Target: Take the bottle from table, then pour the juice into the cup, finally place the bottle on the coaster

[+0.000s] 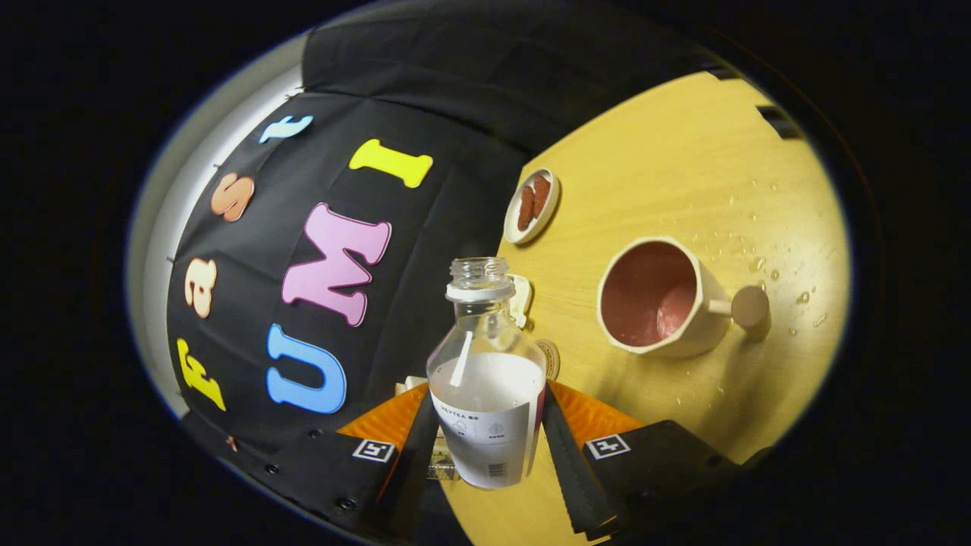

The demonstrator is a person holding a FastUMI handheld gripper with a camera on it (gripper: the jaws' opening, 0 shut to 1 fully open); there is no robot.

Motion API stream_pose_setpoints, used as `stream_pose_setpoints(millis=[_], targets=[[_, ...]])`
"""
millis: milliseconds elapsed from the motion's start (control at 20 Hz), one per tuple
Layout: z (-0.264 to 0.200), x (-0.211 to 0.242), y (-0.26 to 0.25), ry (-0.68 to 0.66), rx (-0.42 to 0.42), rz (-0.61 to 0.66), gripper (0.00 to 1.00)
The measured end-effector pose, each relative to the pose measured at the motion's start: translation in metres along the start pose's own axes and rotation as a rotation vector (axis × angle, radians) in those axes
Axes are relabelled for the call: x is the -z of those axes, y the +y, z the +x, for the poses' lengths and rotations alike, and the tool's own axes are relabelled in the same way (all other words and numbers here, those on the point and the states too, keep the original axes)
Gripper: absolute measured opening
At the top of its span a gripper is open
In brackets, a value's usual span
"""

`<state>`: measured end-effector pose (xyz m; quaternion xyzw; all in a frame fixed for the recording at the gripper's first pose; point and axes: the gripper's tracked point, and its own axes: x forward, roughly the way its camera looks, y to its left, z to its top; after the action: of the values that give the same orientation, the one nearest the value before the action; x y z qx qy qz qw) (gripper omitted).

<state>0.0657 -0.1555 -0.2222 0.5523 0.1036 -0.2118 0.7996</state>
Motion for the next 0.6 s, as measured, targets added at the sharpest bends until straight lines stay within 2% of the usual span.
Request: stream_pose_setpoints(millis=[250, 450, 600], targets=[[-0.013, -0.022, 0.026, -0.157, 0.036, -0.338, 0.75], [-0.023, -0.014, 0.064, -0.225, 0.022, -0.579, 0.75], [-0.017, 0.001, 0.097, -0.266, -0.006, -0.812, 0.75]])
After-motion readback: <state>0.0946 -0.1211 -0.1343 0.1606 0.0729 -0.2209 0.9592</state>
